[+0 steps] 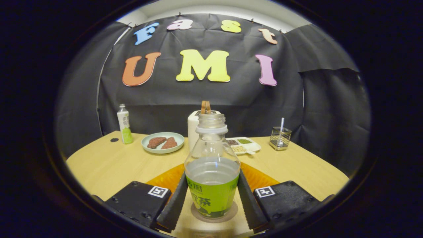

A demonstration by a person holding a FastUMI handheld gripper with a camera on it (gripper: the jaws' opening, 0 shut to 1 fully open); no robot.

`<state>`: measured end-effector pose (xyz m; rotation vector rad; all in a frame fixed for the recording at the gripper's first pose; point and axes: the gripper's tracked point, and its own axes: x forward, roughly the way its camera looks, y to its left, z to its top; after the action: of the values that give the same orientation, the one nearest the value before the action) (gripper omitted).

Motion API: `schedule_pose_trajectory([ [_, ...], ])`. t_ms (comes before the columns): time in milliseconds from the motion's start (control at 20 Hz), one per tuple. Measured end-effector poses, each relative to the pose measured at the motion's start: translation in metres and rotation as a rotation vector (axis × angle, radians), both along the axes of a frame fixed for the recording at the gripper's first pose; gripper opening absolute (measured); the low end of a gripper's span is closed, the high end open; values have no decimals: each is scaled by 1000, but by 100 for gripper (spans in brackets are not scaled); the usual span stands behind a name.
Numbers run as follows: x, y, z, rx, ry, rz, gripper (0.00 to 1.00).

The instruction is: Take the bottle from table, then pour the juice into the cup, finally place the bottle on the coaster

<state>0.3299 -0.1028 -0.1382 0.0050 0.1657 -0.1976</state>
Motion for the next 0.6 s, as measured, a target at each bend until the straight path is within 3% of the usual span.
schedule_pose_trajectory([
  [100, 0, 4, -1, 13, -13, 11, 84],
  [300, -11, 0, 0, -11, -2, -3, 100],
  [600, -58, 4, 49, -10, -86, -12, 100],
])
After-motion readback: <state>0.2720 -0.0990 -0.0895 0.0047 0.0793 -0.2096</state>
